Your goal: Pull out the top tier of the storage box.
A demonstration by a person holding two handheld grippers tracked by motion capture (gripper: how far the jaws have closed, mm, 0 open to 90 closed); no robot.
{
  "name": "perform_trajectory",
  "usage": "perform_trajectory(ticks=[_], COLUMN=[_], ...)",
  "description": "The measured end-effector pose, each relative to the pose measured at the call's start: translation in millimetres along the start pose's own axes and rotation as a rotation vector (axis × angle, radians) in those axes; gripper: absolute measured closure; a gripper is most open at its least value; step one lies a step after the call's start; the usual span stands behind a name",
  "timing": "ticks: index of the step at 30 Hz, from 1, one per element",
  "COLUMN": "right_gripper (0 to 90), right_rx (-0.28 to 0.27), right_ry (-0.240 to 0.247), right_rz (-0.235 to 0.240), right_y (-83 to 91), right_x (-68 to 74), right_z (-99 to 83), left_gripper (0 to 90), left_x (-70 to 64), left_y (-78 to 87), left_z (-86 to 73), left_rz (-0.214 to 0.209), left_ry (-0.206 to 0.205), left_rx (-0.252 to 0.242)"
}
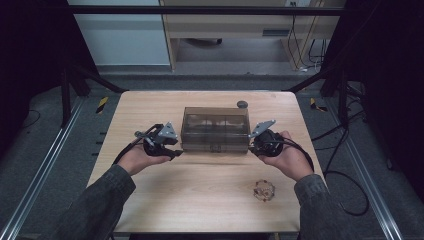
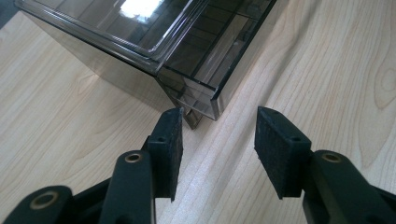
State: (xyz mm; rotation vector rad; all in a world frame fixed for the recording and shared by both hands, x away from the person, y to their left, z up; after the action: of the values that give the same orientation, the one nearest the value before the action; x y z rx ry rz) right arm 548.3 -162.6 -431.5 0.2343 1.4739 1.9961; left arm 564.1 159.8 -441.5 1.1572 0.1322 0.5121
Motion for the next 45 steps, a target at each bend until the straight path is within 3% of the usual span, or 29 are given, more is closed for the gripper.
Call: perform_trajectory(ticks=[9,15,28,45], right_gripper=[84.3,85.3,85.8,86.3], right_rx=[-0.003,-0.002,-0.002,-0.005], right_ry=[0.01,0.02,0.019,0.026], right_rz=[0.007,0.003,0.003,0.006], right_y=[-2.8,-2.7,-2.5,-1.5], right_x=[-1.3,-1.5,-1.3,0.2], right_z=[2.2,1.7,1.3,0.5], left_gripper=[61.1,68.1,79.6,85.1], left_x=[1.7,3.7,7.1,5.5], left_y=[-1.3,-1.2,0.7,2.4], left_z=[1.3,1.8,2.0,2.1], left_rz=[-0.009,-0.007,-0.05,-0.069], left_ry=[-0.003,0.001,0.019,0.021], left_rx=[-0.003,-0.005,-0.032,-0.025])
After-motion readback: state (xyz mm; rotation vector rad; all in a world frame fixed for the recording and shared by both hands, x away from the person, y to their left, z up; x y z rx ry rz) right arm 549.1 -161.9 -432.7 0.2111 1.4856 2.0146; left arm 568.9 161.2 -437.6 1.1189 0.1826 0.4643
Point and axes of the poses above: each handheld gripper's, and its own axes: y roughly backward along the jaws, z roughly out of its top, x roughly to its left, the point moved 4 cm from there along -y, roughly forward along the jaws, and after that the axes turned 13 degrees about x, right-handed, at the moved point
